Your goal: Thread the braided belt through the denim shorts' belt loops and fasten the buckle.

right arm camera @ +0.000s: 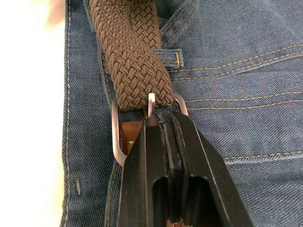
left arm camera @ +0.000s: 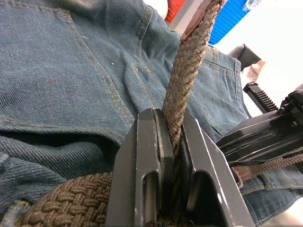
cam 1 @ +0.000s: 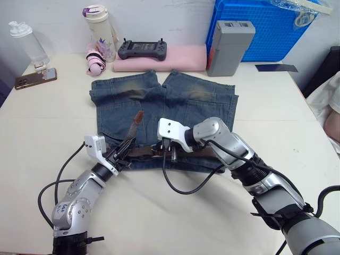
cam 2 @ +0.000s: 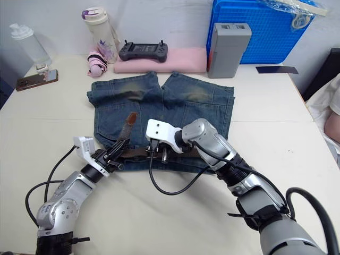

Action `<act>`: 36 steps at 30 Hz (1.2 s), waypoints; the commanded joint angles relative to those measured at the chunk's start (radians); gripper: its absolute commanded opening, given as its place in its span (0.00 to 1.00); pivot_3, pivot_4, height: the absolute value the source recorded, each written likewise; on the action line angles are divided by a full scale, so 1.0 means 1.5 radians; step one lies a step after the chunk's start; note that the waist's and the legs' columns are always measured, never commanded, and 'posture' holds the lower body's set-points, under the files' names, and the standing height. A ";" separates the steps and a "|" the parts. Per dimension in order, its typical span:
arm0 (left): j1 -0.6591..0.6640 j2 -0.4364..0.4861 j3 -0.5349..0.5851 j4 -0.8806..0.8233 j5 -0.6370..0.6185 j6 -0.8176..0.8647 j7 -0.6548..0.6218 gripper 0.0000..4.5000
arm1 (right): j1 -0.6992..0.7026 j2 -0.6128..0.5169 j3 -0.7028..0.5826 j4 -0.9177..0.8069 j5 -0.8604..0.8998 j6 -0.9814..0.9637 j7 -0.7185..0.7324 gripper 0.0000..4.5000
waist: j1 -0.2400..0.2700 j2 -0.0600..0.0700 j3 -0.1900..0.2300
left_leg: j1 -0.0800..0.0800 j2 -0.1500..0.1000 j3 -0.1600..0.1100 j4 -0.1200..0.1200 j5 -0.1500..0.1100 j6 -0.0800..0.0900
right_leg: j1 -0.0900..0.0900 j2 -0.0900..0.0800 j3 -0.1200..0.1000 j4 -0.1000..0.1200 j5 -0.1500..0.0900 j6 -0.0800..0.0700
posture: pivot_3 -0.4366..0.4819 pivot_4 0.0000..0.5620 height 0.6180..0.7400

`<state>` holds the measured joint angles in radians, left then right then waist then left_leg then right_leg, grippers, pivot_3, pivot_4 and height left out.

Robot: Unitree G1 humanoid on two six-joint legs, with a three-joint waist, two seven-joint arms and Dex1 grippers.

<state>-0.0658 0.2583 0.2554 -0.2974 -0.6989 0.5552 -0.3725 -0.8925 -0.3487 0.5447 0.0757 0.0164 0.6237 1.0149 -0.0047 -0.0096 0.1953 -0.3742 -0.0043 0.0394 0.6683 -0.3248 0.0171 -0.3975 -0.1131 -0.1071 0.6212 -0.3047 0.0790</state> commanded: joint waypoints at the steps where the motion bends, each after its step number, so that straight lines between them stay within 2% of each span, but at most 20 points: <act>1: 0.001 0.007 0.001 -0.005 0.005 -0.010 -0.003 0.00 | -0.006 -0.004 -0.016 -0.032 0.009 0.010 0.013 0.01 | 0.000 0.000 0.000 | 0.000 0.000 0.000 0.000 0.000 0.000 | 0.000 0.000 0.000 0.000 0.000 0.000 | 0.48 0.27 0.77; 14: 0.005 0.005 0.003 -0.008 0.006 -0.011 -0.001 0.00 | -0.001 -0.001 -0.015 -0.043 0.008 0.021 0.015 0.01 | 0.000 0.000 0.000 | 0.000 0.000 0.000 0.000 0.000 0.000 | 0.000 0.000 0.000 0.000 0.000 0.000 | 0.48 0.27 0.77; 24: 0.005 0.004 0.002 -0.008 0.006 -0.010 -0.001 0.00 | -0.005 0.016 0.017 0.009 -0.022 -0.002 0.013 0.01 | -0.001 0.000 0.000 | 0.000 0.000 0.000 0.000 0.000 0.000 | 0.000 0.000 0.000 0.000 0.000 0.000 | 0.48 0.27 0.77; 36: 0.006 0.001 -0.002 -0.003 0.017 -0.023 -0.004 0.00 | -0.042 0.051 0.122 0.122 -0.085 -0.031 0.089 0.01 | -0.015 0.000 0.000 | 0.003 0.000 0.000 0.000 0.001 -0.001 | 0.001 0.000 0.000 0.002 0.000 0.000 | 0.48 0.27 0.77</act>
<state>-0.0631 0.2558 0.2559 -0.2971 -0.6804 0.5408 -0.3710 -0.9784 -0.2834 0.6235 0.2049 -0.0731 0.5673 1.0989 -0.0276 -0.0095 0.1950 -0.3700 -0.0042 0.0397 0.6678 -0.3237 0.0156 -0.3955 -0.1133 -0.1063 0.6238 -0.3047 0.0790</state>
